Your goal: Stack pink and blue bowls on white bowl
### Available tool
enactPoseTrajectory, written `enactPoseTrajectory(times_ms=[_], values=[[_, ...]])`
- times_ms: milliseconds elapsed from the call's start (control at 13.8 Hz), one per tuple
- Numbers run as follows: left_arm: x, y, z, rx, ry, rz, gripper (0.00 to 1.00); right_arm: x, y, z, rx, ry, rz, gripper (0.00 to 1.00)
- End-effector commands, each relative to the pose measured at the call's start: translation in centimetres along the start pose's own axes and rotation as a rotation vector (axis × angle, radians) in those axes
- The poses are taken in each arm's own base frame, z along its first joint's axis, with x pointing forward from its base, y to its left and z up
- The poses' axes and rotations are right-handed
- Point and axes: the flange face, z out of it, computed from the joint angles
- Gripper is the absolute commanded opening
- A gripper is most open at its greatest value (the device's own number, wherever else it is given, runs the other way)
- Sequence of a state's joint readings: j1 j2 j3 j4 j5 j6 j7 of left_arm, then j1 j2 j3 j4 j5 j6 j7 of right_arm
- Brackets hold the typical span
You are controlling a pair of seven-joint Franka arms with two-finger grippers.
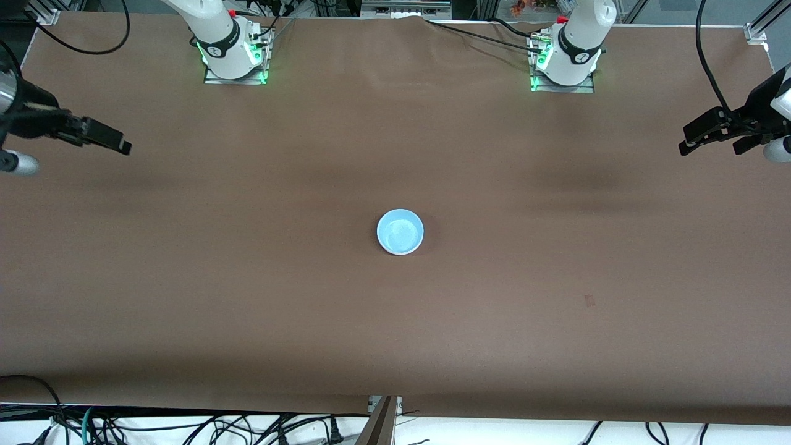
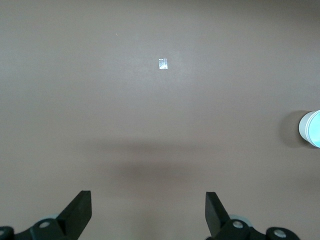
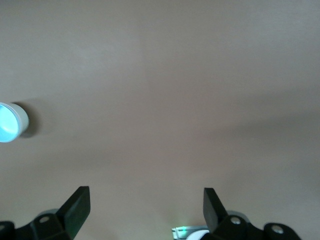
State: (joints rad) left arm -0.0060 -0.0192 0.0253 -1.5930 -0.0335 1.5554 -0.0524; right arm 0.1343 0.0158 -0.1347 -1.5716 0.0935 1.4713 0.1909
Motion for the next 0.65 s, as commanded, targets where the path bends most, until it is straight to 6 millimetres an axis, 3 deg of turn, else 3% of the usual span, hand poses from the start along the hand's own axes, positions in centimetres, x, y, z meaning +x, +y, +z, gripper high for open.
enactPoseTrajectory(times_ms=[0,581], values=[[-0.6,-0.1,-0.5,0.019,0.002,0.012,1.0,-2.9,-0.4,0.0,-0.04,0.02,-0.035,1.0],[-0.4,-0.4,-1.3,0.02,0.027,0.006,1.0,-1.8,-0.2,-0.7,-0.067,0.034,-0.064,1.0]])
